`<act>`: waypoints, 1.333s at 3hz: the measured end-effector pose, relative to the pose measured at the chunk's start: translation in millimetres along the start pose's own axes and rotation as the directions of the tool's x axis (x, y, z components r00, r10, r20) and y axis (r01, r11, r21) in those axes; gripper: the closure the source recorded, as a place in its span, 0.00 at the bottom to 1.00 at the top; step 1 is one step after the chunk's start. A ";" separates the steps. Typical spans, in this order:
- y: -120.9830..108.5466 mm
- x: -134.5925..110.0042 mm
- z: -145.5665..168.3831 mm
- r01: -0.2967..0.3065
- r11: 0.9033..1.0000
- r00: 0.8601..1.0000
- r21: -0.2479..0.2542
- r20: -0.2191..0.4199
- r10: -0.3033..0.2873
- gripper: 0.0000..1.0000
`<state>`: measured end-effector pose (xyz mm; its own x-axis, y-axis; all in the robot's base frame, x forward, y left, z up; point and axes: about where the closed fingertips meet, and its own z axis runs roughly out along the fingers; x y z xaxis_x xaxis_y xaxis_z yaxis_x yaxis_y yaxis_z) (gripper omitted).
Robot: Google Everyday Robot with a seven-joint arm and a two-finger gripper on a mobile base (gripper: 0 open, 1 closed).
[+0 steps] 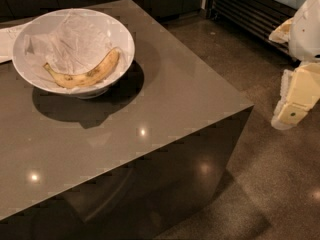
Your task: Pick banana from white bowl
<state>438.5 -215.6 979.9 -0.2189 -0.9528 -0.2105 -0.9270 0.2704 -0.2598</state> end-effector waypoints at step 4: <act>-40.0 -97.8 -31.0 0.266 0.963 0.964 0.047 -0.006 -0.266 0.00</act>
Offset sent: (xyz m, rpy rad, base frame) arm 0.0253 0.0516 0.0634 -0.0485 -0.0641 0.1422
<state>487.6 -137.6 1040.0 0.0337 -0.9912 -0.1284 -0.9364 0.0136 -0.3506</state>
